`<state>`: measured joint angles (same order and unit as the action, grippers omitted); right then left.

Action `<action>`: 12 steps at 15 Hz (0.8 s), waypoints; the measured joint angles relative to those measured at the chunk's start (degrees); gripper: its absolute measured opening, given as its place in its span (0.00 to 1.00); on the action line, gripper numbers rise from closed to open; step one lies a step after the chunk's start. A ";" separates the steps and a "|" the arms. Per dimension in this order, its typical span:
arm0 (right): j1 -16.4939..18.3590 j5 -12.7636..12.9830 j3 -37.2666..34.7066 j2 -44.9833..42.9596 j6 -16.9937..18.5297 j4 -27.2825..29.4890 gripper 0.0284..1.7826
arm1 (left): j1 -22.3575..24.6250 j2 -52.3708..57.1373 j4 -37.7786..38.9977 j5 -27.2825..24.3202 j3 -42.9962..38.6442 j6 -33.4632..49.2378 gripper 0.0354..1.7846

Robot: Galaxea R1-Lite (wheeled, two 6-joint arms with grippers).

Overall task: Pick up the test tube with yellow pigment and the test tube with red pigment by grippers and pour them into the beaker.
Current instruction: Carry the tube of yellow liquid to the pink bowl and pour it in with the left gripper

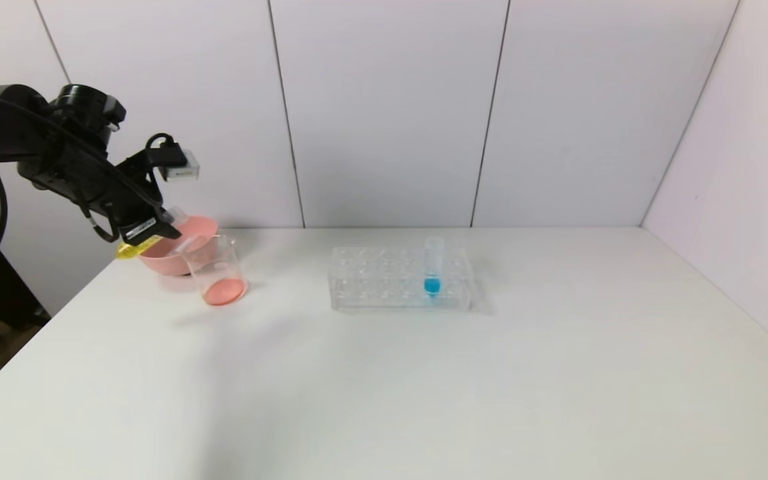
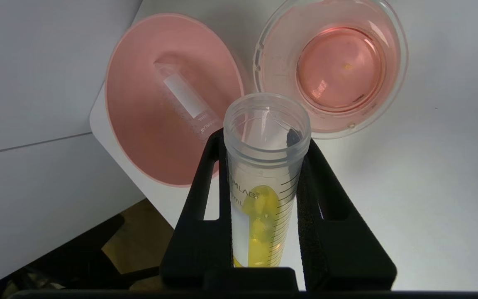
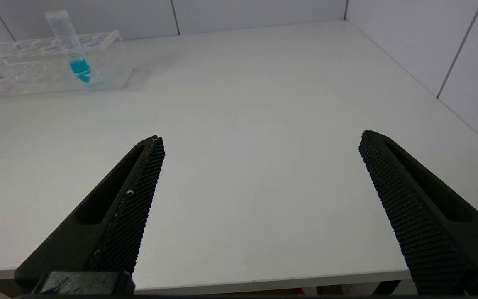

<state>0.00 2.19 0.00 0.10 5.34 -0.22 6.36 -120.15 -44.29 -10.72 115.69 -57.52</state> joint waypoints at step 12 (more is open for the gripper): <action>0.00 0.00 0.00 0.00 -0.02 -0.02 0.96 | -8.20 -1.01 -1.30 20.10 0.24 -2.68 0.24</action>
<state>0.00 2.19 0.00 0.10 5.32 -0.24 -1.84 -121.16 -45.59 9.39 115.93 -60.20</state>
